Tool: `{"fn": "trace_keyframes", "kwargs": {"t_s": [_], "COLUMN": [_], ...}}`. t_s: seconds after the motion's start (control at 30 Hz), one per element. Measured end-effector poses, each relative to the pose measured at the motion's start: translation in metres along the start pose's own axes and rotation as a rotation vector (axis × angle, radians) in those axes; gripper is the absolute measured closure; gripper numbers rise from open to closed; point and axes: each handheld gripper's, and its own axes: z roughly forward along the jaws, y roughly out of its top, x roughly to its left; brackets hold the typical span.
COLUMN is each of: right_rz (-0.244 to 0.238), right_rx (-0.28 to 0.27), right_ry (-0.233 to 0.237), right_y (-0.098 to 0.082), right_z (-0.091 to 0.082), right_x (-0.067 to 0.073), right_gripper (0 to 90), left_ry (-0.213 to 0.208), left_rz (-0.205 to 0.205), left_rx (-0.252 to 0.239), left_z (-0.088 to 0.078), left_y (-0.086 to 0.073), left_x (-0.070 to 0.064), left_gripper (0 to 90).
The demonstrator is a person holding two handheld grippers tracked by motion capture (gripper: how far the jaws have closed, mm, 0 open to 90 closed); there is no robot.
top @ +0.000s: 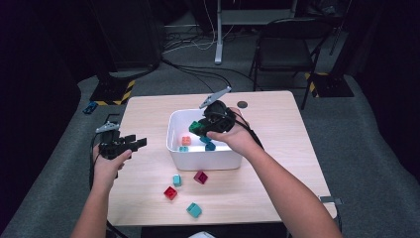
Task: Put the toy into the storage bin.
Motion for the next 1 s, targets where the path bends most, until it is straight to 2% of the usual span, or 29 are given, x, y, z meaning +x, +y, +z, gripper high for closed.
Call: {"fn": "trace_keyframes", "kwargs": {"t_s": [0.17, 0.37, 0.6, 0.63, 0.87, 1.0], "right_rz": [-0.002, 0.016, 0.026, 0.037, 0.025, 0.042], "right_rx": [0.010, 0.051, 0.064, 0.071, 0.104, 0.124], "right_ry": [0.000, -0.006, -0.019, -0.023, -0.027, -0.030], "right_y": [0.006, 0.009, 0.009, 0.008, 0.006, 0.005], "right_z": [0.016, 0.034, 0.051, 0.053, 0.071, 0.082], "right_x": [-0.002, -0.009, -0.022, -0.023, -0.036, -0.043], "right_gripper": [58.6, 58.6, 58.6, 58.6, 58.6, 58.5], "left_ry": [-0.001, -0.002, -0.003, -0.005, -0.007, -0.008], "left_rz": [-0.003, -0.003, -0.004, -0.007, -0.006, -0.012], "left_rx": [-0.003, -0.006, -0.010, -0.007, -0.006, -0.009], "left_z": [0.000, 0.000, -0.001, -0.001, -0.001, -0.001], "left_y": [0.000, 0.000, 0.000, 0.000, 0.000, 0.000], "left_x": [0.001, 0.001, 0.002, 0.001, 0.002, 0.003], "left_gripper": [38.5, 38.5, 38.5, 38.4, 38.4, 38.5]}}
